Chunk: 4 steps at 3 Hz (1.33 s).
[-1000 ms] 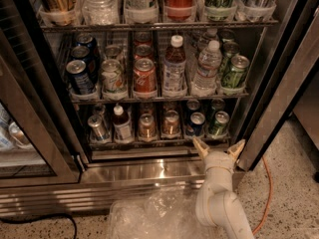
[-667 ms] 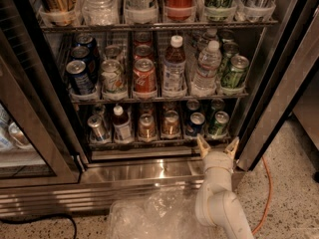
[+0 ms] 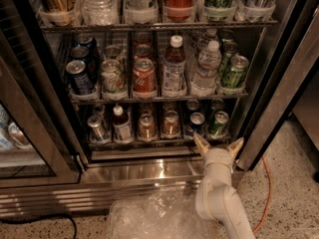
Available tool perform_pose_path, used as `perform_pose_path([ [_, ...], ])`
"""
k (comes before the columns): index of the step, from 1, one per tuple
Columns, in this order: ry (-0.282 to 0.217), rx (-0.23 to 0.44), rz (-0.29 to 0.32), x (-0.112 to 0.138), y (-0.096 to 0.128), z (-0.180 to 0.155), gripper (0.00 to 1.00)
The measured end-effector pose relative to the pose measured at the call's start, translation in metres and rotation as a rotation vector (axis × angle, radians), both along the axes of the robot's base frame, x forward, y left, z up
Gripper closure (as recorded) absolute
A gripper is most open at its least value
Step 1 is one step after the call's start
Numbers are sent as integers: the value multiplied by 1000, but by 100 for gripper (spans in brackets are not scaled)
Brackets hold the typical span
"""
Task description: Pick green can from bottom shelf of fridge
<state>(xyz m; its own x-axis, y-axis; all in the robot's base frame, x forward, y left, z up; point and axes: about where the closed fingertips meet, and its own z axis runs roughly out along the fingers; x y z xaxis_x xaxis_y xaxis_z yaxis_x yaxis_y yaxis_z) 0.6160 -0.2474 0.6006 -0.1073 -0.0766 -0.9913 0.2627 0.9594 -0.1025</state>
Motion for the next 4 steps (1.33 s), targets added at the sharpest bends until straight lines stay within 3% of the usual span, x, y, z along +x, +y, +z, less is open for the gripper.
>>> perform_pose_path([
  [1, 0, 0, 0, 0, 0, 0, 1],
  [2, 0, 0, 0, 0, 0, 0, 18],
  [4, 4, -8, -3, 7, -2, 2, 23],
])
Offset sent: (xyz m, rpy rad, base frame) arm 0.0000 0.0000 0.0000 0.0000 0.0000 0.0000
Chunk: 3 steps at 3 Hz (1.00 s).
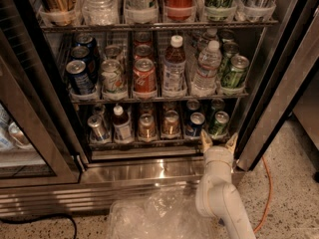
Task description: Pick green can from bottom shelf of fridge
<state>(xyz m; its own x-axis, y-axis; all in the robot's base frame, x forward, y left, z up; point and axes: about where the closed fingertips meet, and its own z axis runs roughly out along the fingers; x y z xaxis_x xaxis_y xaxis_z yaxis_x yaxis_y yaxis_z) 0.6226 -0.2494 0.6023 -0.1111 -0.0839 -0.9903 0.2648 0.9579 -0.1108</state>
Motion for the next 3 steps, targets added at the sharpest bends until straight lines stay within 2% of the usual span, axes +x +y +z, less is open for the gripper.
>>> perform_pose_path([
  [2, -6, -3, -7, 6, 0, 4, 27],
  [3, -4, -11, -34, 39, 3, 7, 27],
])
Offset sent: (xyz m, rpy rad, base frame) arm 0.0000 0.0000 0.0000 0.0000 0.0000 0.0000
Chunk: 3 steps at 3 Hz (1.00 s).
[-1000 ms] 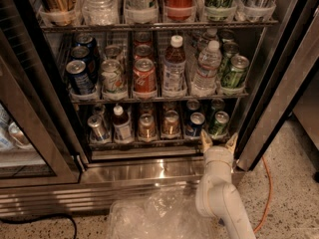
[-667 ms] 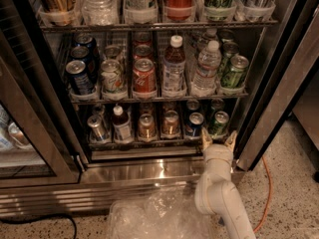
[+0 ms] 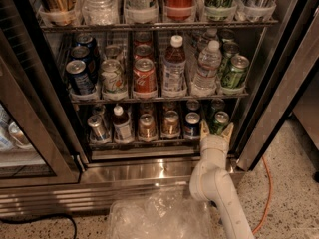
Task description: Pick green can from bottom shelf of fridge
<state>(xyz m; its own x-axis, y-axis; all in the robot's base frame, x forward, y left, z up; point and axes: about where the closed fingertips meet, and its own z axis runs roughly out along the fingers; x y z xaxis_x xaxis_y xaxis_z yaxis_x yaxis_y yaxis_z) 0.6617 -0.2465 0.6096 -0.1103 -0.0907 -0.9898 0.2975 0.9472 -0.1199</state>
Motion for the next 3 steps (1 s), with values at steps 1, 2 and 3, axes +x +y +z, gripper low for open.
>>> perform_pose_path([
  [1, 0, 0, 0, 0, 0, 0, 26],
  [2, 3, 4, -49, 23, -8, 3, 19],
  [3, 12, 17, -106, 45, -18, 4, 18],
])
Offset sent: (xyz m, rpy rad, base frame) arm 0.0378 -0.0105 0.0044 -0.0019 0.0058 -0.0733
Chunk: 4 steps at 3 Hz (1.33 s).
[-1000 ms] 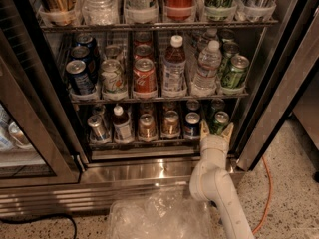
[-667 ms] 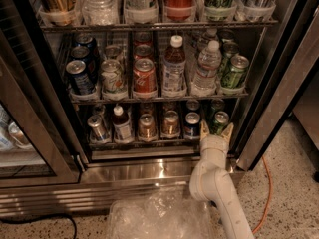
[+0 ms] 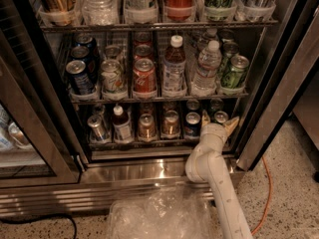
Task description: Pick green can from bottom shelf of fridge
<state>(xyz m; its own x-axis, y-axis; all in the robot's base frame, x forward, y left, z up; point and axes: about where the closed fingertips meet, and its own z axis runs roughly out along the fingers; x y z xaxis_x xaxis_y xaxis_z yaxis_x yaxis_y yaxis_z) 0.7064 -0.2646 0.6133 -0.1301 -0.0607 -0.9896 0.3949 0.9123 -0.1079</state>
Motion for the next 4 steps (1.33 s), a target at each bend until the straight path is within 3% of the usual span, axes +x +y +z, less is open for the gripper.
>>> perform_pose_path([
  [1, 4, 0, -3, 2, -1, -2, 37],
  [3, 4, 0, -3, 2, -1, -2, 83],
  [4, 3, 0, -3, 2, -1, -2, 100],
])
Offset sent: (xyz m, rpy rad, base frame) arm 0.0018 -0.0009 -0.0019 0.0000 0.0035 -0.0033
